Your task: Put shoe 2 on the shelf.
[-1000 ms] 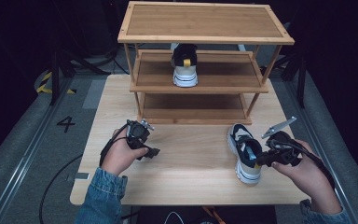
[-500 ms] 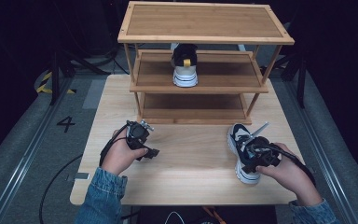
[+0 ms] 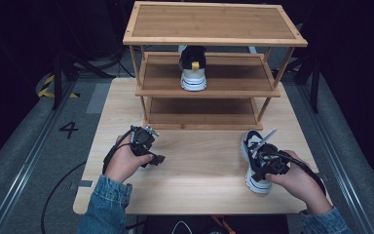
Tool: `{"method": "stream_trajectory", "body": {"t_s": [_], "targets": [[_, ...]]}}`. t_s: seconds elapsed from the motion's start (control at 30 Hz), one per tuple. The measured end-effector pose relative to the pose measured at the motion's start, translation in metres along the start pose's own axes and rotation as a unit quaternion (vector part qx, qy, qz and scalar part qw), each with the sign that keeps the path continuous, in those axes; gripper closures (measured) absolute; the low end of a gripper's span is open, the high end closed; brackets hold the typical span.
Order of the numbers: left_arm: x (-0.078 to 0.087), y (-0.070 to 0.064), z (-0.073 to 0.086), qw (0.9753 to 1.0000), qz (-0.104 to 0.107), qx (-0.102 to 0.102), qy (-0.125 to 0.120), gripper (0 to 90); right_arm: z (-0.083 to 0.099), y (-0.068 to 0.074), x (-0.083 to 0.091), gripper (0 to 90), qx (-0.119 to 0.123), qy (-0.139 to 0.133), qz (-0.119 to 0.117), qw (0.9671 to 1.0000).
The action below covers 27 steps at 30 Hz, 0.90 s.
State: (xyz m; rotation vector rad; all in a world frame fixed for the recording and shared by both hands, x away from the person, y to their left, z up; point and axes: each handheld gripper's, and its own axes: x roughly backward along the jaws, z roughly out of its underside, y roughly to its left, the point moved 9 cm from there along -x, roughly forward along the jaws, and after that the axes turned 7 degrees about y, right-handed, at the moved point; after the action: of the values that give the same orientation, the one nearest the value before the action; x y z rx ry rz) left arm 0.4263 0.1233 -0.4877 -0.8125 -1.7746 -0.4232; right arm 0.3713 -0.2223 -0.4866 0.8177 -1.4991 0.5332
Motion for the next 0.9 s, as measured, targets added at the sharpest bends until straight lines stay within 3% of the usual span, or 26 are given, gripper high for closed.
{"method": "stream_trajectory", "body": {"t_s": [0.2, 0.5, 0.7, 0.8, 0.9], "targets": [[0.002, 0.002, 0.001, 1.0, -0.001, 0.003, -0.002, 27.5, -0.003, 0.006, 0.012, 73.6, 0.01, -0.017, 0.003, 0.9998], [0.002, 0.007, 0.003, 1.0, -0.002, 0.009, -0.002, 27.4, -0.023, 0.022, 0.052, 73.4, 0.042, -0.06, 0.008, 0.9973], [0.003, 0.009, 0.004, 0.9999, -0.005, 0.009, -0.002, 27.3, -0.032, 0.029, 0.072, 73.4, 0.056, -0.064, 0.019, 0.9962], [0.006, 0.009, 0.0, 0.9997, -0.011, 0.011, -0.019, 27.7, -0.037, 0.033, 0.087, 73.4, 0.063, -0.069, 0.017, 0.9955], [0.006, 0.009, 0.001, 0.9998, -0.007, 0.01, -0.017, 27.5, -0.039, 0.034, 0.095, 73.4, 0.066, -0.072, 0.022, 0.995]]}}
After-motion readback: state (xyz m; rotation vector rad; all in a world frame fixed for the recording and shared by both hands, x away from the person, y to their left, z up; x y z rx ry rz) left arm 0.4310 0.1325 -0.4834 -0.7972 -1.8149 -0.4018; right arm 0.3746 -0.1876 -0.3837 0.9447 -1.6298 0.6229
